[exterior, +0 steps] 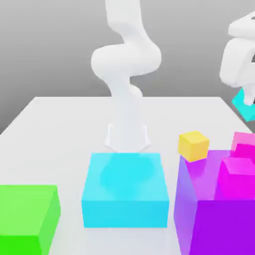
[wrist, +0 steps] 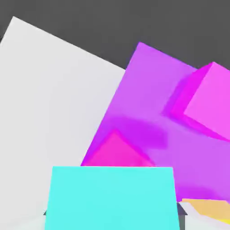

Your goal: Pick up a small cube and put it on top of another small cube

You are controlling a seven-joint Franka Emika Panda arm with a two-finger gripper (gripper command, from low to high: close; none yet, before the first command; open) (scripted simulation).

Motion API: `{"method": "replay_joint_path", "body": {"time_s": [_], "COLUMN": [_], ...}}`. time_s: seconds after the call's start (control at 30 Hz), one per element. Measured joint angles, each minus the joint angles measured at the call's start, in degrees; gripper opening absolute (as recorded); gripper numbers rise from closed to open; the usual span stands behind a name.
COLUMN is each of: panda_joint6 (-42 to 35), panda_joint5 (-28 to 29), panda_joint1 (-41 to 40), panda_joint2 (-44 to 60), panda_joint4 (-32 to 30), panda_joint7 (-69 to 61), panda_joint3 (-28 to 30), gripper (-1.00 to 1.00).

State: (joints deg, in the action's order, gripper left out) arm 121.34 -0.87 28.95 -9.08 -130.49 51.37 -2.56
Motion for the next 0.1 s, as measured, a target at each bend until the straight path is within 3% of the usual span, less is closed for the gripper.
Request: {"method": "replay_joint_path", "body": {"time_s": [0.03,0.1], "panda_joint6": [1.74,1.74], "panda_joint5": [0.0,0.0], "panda_joint1": [-0.02,-0.01], "panda_joint2": [0.57,0.57], "panda_joint4": [-1.12,-1.12], "panda_joint7": [0.07,0.07], "panda_joint3": [-0.04,-0.04], "gripper": [1.0,1.0]}}
